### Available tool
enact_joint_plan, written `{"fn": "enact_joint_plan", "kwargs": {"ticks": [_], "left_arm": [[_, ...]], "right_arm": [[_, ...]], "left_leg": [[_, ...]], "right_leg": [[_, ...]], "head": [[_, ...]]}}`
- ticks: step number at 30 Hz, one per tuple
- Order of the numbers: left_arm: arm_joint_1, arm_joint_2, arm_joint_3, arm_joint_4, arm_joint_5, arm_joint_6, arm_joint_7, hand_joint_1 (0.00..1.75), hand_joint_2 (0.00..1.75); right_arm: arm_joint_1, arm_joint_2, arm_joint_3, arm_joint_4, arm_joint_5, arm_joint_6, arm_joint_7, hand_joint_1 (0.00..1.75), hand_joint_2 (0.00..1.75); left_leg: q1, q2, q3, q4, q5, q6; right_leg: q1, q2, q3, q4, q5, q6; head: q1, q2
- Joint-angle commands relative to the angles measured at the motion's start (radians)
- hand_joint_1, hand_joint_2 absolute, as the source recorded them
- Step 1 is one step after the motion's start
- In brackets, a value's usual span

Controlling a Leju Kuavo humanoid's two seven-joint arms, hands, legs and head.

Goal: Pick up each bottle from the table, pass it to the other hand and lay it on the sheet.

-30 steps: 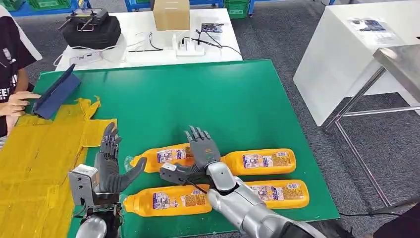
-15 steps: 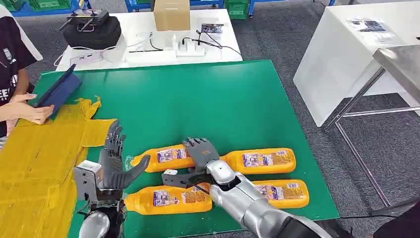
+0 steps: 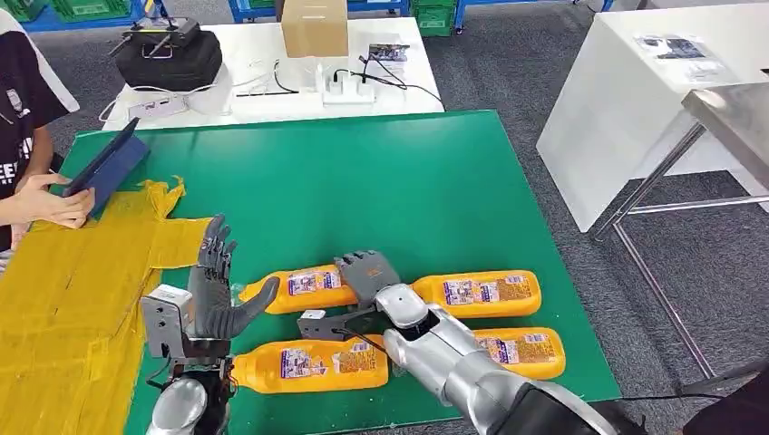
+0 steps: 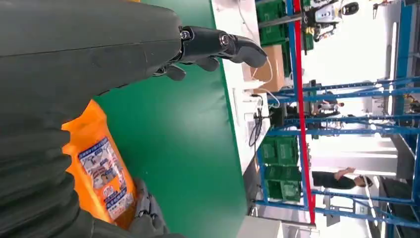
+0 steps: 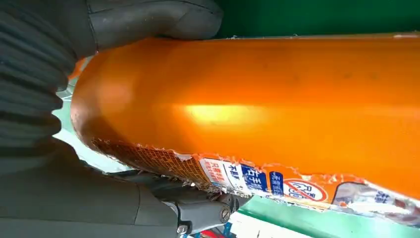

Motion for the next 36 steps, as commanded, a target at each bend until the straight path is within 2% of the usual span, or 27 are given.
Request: {"fn": "enact_joint_plan", "kwargs": {"ticks": [1, 4, 6, 7, 9, 11, 12, 15, 18, 19, 21, 23, 26, 28, 30, 31, 36], "left_arm": [[-0.019, 0.006, -0.02, 0.04, 0.005, -0.002, 0.001, 0.0, 1.75], [-0.019, 0.006, -0.02, 0.04, 0.005, -0.002, 0.001, 0.0, 1.75], [0.005, 0.008, -0.011, 0.006, 0.004, 0.001, 0.003, 0.0, 1.75], [0.028, 0.011, -0.005, -0.027, -0.001, 0.007, 0.007, 0.0, 1.75], [0.052, 0.012, -0.005, -0.06, -0.018, 0.014, 0.011, 0.0, 1.75], [0.065, 0.011, -0.012, -0.065, -0.024, 0.016, 0.01, 0.0, 1.75], [0.068, 0.012, -0.019, -0.062, -0.027, 0.015, 0.011, 0.0, 1.75], [0.066, 0.012, -0.041, -0.047, -0.039, 0.008, 0.016, 0.0, 1.75], [0.071, 0.01, -0.06, -0.04, -0.042, 0.007, 0.017, 0.0, 1.75], [0.071, 0.014, -0.07, -0.037, -0.043, 0.005, 0.018, 0.0, 1.75], [0.065, 0.027, -0.093, -0.034, -0.042, -0.007, 0.024, 0.0, 1.75], [0.061, 0.036, -0.104, -0.041, -0.036, -0.013, 0.025, 0.0, 1.75], [0.059, 0.037, -0.105, -0.049, -0.032, -0.016, 0.028, 0.0, 1.75], [0.054, 0.044, -0.111, -0.052, -0.011, -0.038, 0.027, 0.0, 1.75], [0.038, 0.053, -0.119, -0.054, 0.017, -0.073, 0.024, 0.0, 1.75], [0.024, 0.059, -0.126, -0.055, 0.022, -0.088, 0.024, 0.0, 1.75], [-0.019, 0.063, -0.149, -0.073, 0.064, -0.152, 0.026, 0.0, 1.75]], "right_arm": [[0.042, -0.039, -0.019, 0.035, -0.035, -0.178, 0.03, 1.75, 1.75], [0.042, -0.039, -0.019, 0.035, -0.035, -0.178, 0.03, 1.75, 1.75], [0.05, -0.035, -0.053, 0.014, -0.051, -0.273, 0.031, 1.75, 1.75], [0.078, -0.037, -0.102, -0.042, -0.07, -0.45, 0.038, 1.75, 1.75], [0.118, -0.034, -0.17, -0.12, -0.097, -0.62, -0.006, 1.75, 1.75], [0.201, -0.023, -0.312, -0.301, -0.03, -0.645, -0.07, 1.75, 1.75], [0.226, -0.006, -0.37, -0.351, -0.009, -0.645, -0.098, 1.75, 1.75], [0.265, 0.02, -0.463, -0.437, 0.044, -0.645, -0.118, 1.75, 1.75], [0.316, 0.072, -0.602, -0.552, -0.013, -0.645, -0.264, 1.75, 1.75], [0.325, 0.099, -0.65, -0.547, -0.109, -0.645, -0.399, 1.75, 1.75], [0.329, 0.086, -0.551, -0.505, -0.359, -0.625, -0.538, 1.75, 1.75], [0.369, 0.049, -0.431, -0.579, -0.474, -0.576, -0.537, 1.75, 1.75], [0.383, 0.039, -0.389, -0.599, -0.492, -0.587, -0.519, 1.75, 1.75], [0.379, 0.016, -0.326, -0.597, -0.572, -0.484, -0.538, 1.75, 1.75], [0.374, -0.001, -0.257, -0.57, -0.575, -0.421, -0.542, 1.75, 1.75], [0.356, -0.017, -0.197, -0.53, -0.57, -0.344, -0.528, 1.75, 1.75], [0.286, -0.021, -0.084, -0.343, -0.533, -0.278, -0.509, 1.75, 1.75]], "left_leg": [[0.001, -0.003, 0.002, -0.001, 0.0, 0.0], [0.001, -0.003, 0.002, -0.001, 0.0, 0.0], [0.001, -0.003, 0.002, -0.001, 0.0, 0.0], [0.001, -0.003, 0.003, -0.001, 0.0, 0.0], [0.001, -0.001, 0.002, -0.001, -0.001, 0.0], [0.001, 0.001, 0.001, 0.001, -0.002, 0.0], [0.0, 0.002, -0.005, 0.001, 0.0, 0.0], [0.001, 0.002, -0.006, 0.002, 0.0, 0.0], [0.001, 0.001, -0.006, 0.002, -0.001, -0.001], [0.001, -0.001, -0.007, 0.001, 0.001, 0.0], [0.001, 0.001, -0.008, 0.002, 0.0, 0.0], [0.001, 0.001, -0.008, 0.0, 0.0, 0.0], [0.001, -0.001, -0.008, 0.001, 0.0, 0.0], [0.001, 0.002, -0.008, 0.001, 0.0, -0.001], [0.001, 0.002, -0.012, 0.0, 0.002, -0.001], [0.001, 0.002, -0.01, 0.001, 0.0, -0.001], [0.002, 0.002, -0.01, 0.0, 0.002, -0.001]], "right_leg": [[0.002, -0.005, 0.005, -0.002, -0.001, -0.003], [0.002, -0.005, 0.005, -0.002, -0.001, -0.003], [0.001, -0.004, 0.004, -0.001, -0.001, -0.002], [0.002, -0.005, 0.005, -0.002, -0.001, -0.003], [0.002, -0.003, 0.004, -0.002, -0.001, -0.002], [0.002, 0.0, 0.003, 0.0, -0.001, -0.003], [0.001, 0.001, 0.007, 0.0, 0.002, -0.003], [0.002, 0.0, 0.005, 0.001, 0.002, -0.003], [0.003, -0.001, 0.005, 0.002, 0.001, -0.004], [0.001, -0.002, 0.004, 0.001, 0.001, -0.003], [0.002, -0.001, 0.001, 0.002, 0.001, -0.003], [0.002, 0.0, 0.004, 0.0, 0.002, -0.004], [0.002, -0.003, 0.002, 0.001, 0.001, -0.004], [0.002, 0.0, -0.003, 0.0, 0.002, -0.004], [0.001, 0.0, -0.002, 0.0, 0.004, -0.003], [0.002, 0.0, 0.0, 0.0, 0.002, -0.004], [0.002, 0.0, -0.001, -0.001, 0.003, -0.003]], "head": [[0.0, 0.0], [0.0, 0.0], [0.0, 0.0], [0.0, 0.0], [0.0, 0.0], [0.0, 0.0], [0.0, 0.0], [0.0, 0.0], [0.0, 0.0], [0.0, 0.0], [0.0, 0.0], [0.0, 0.0], [0.0, 0.0], [0.0, 0.0], [0.0, 0.0], [0.0, 0.0], [0.0, 0.0]]}}
